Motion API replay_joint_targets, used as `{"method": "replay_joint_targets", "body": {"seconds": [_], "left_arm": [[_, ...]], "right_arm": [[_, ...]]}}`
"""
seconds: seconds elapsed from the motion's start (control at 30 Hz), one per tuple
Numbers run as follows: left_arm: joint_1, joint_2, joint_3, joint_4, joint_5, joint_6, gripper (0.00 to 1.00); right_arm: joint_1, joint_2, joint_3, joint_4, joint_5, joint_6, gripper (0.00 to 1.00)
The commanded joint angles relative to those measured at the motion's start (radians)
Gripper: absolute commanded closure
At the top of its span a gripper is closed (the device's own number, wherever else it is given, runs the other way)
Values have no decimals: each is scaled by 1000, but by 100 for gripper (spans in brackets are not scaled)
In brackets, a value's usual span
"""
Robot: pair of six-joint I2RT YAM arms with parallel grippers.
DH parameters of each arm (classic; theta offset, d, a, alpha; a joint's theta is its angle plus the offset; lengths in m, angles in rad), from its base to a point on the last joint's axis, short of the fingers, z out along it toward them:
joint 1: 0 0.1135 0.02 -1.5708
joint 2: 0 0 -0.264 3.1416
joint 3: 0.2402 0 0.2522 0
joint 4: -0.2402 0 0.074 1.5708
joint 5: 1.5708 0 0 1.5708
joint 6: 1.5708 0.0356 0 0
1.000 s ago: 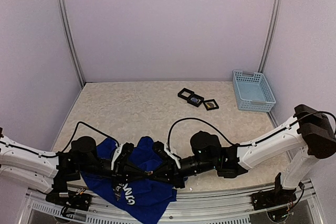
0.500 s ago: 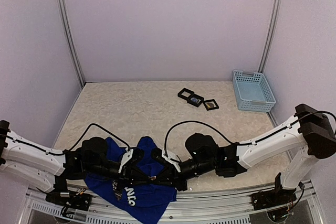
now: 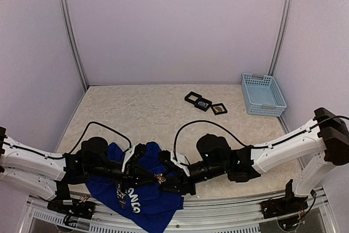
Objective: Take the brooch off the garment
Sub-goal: Open the brooch with the crumpled clothing, then pass from the left arm to the right
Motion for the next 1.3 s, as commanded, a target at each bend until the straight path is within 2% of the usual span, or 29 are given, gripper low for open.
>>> {"method": "replay_joint_targets", "body": {"seconds": [0.0, 0.13, 0.3, 0.47, 0.57, 0.7, 0.9, 1.27], "left_arm": [[41, -15, 16, 15, -57, -49, 100], [55, -38, 0, 24, -67, -59, 100], [57, -72, -18, 38, -72, -62, 100], [57, -88, -28, 51, -69, -63, 100], [58, -92, -31, 57, -62, -60, 100], [57, -99, -35, 62, -55, -60, 100], [58, -108, -48, 90, -18, -60, 100], [55, -96, -49, 117, 36, -55, 100]], "right_arm": [[18, -115, -33, 116, -34, -60, 54], [17, -216, -95, 143, 66, -66, 46], [17, -286, -132, 150, 219, -47, 47], [18, -224, -82, 113, 190, -20, 55], [18, -184, -71, 125, 166, -9, 55], [17, -163, -60, 109, 212, 3, 54], [14, -137, -42, 89, 238, 21, 63], [7, -74, -7, 62, 246, 47, 73]]}}
